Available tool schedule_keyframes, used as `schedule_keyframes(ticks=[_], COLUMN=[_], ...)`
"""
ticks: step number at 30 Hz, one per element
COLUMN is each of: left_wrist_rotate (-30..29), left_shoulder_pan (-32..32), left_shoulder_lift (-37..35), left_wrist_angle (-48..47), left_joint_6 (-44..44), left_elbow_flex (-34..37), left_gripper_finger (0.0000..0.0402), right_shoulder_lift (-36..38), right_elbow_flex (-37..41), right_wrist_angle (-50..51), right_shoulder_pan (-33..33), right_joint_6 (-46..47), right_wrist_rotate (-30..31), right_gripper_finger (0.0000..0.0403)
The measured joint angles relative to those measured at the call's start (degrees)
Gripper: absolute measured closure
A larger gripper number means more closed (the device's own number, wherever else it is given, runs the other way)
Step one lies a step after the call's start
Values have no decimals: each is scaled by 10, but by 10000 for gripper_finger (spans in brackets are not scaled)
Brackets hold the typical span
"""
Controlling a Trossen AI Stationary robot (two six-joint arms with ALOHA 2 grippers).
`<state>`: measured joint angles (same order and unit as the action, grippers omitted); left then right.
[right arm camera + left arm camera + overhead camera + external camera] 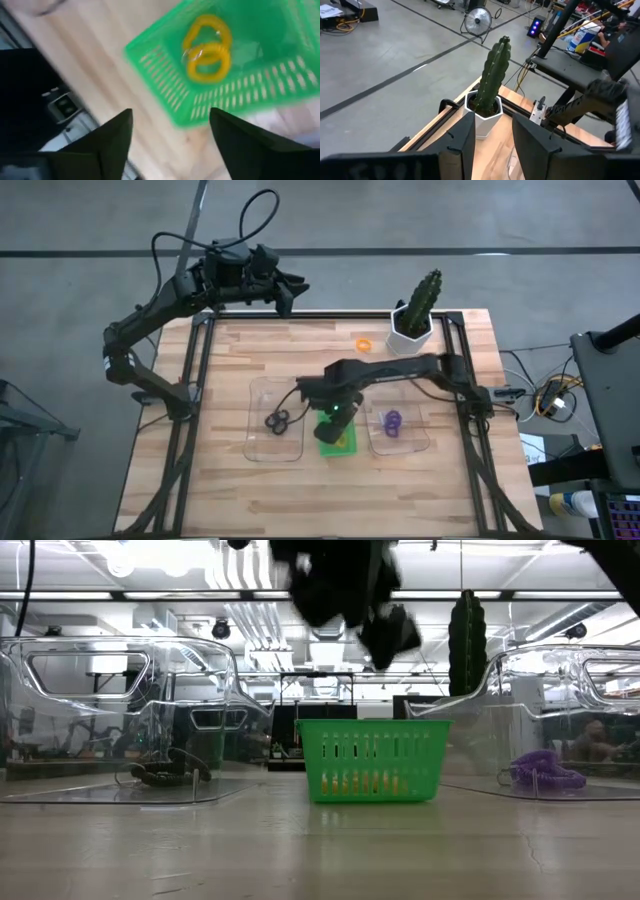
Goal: Sort spring keychains
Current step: Put the yellow spring keychain into the green bin
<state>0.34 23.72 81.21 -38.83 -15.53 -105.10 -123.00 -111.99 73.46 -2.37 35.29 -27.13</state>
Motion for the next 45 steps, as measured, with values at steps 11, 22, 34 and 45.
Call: schedule_keyframes(ticks=[11, 22, 34, 45], left_wrist_rotate=[12, 39, 117, 125], left_shoulder_pan=[40, 51, 36, -11], left_shoulder_lift=[37, 138, 95, -37], left_wrist_angle=[-2, -12, -120, -107], left_joint_6=[-15, 7, -18, -100], left_elbow_flex=[1, 2, 3, 2], left_gripper_finger=[280, 280, 280, 280], right_shoulder_lift=[209, 330, 261, 137], right_elbow_flex=[-22, -21, -15, -16], right_wrist_angle=[7, -38, 5, 13], right_shoulder_pan=[-21, -71, 18, 168], right_joint_6=[101, 143, 81, -31], right_wrist_rotate=[208, 433, 437, 350], right_gripper_finger=[123, 131, 133, 133])
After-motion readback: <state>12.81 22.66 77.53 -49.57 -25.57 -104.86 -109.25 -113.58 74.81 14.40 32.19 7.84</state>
